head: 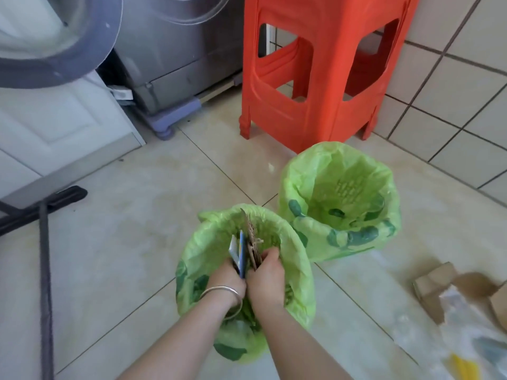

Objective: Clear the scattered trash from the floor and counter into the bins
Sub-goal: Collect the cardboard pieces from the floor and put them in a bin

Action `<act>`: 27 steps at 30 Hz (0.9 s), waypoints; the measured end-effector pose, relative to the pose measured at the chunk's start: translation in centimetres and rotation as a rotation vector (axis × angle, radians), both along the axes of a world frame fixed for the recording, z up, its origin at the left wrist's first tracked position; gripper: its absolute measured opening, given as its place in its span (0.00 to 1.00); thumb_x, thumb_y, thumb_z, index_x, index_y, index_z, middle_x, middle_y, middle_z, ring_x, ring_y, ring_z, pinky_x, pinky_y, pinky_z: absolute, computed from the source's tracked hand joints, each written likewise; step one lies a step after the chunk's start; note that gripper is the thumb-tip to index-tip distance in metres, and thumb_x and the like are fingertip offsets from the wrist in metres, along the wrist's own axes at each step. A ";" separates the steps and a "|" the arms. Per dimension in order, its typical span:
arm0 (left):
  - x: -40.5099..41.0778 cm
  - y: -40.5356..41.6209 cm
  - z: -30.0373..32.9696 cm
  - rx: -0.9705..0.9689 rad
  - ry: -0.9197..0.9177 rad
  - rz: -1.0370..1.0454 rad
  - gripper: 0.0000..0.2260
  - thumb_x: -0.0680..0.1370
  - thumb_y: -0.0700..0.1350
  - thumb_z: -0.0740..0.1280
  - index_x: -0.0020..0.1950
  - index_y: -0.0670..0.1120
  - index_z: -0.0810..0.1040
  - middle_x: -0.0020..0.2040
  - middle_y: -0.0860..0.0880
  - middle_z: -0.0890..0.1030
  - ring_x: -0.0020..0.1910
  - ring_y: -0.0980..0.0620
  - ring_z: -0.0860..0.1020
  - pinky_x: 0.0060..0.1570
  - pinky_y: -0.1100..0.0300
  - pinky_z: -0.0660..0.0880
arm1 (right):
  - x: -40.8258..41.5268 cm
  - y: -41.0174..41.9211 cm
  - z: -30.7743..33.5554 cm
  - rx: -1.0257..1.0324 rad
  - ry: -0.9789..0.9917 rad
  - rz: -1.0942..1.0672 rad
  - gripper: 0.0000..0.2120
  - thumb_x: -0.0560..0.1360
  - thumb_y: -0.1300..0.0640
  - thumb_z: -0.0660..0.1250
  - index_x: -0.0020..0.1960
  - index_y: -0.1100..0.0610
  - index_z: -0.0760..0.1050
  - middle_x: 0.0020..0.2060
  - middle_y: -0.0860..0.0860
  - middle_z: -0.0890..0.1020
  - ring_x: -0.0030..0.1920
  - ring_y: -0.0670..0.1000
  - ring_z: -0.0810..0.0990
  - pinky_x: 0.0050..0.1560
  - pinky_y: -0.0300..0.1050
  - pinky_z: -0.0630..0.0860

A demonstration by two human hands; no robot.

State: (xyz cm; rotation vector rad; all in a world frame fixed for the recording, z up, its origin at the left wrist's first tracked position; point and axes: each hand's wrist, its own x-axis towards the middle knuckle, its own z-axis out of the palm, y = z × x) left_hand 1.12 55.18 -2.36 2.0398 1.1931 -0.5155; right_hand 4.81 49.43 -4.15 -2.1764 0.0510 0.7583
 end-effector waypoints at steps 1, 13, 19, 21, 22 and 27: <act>0.1 0.4 -0.3 0.007 0.043 -0.062 0.17 0.76 0.46 0.61 0.64 0.45 0.71 0.61 0.41 0.79 0.58 0.42 0.78 0.54 0.57 0.73 | 0.1 0.1 -0.4 -0.030 0.021 0.041 0.09 0.74 0.63 0.61 0.54 0.59 0.66 0.55 0.58 0.78 0.54 0.59 0.78 0.54 0.51 0.76; 1.0 -1.7 3.8 0.272 -0.426 0.005 0.21 0.67 0.40 0.74 0.58 0.52 0.75 0.55 0.47 0.80 0.49 0.53 0.79 0.52 0.46 0.77 | 1.3 -6.4 8.3 0.223 -0.279 0.280 0.20 0.74 0.64 0.60 0.66 0.62 0.68 0.61 0.61 0.73 0.63 0.59 0.69 0.66 0.50 0.64; 7.9 -12.0 5.3 0.294 -0.706 -0.298 0.17 0.67 0.56 0.66 0.54 0.68 0.70 0.48 0.58 0.78 0.45 0.62 0.80 0.32 0.62 0.78 | 6.2 -22.2 8.8 0.194 -0.472 0.019 0.13 0.73 0.63 0.60 0.54 0.59 0.78 0.51 0.58 0.80 0.55 0.59 0.75 0.55 0.50 0.71; 10.4 -21.0 10.6 0.158 -0.816 -0.400 0.17 0.70 0.44 0.69 0.50 0.65 0.70 0.47 0.58 0.77 0.40 0.70 0.76 0.37 0.71 0.74 | 7.3 -27.8 8.1 0.142 -0.452 -0.082 0.13 0.74 0.63 0.59 0.53 0.58 0.79 0.50 0.56 0.81 0.55 0.56 0.75 0.55 0.46 0.69; 11.5 -23.9 10.8 0.154 -0.826 -0.493 0.18 0.71 0.39 0.69 0.50 0.62 0.71 0.46 0.57 0.77 0.39 0.71 0.75 0.37 0.75 0.72 | 7.8 -30.5 7.5 0.121 -0.432 -0.129 0.13 0.74 0.63 0.59 0.53 0.57 0.79 0.51 0.55 0.81 0.55 0.55 0.76 0.55 0.45 0.69; 15.5 -33.6 6.4 0.106 -0.576 -0.678 0.15 0.72 0.38 0.68 0.57 0.47 0.74 0.51 0.48 0.79 0.38 0.53 0.78 0.44 0.61 0.69 | 8.3 -43.5 3.3 0.001 -0.220 -0.416 0.14 0.75 0.62 0.57 0.54 0.56 0.79 0.53 0.52 0.83 0.54 0.53 0.79 0.53 0.45 0.74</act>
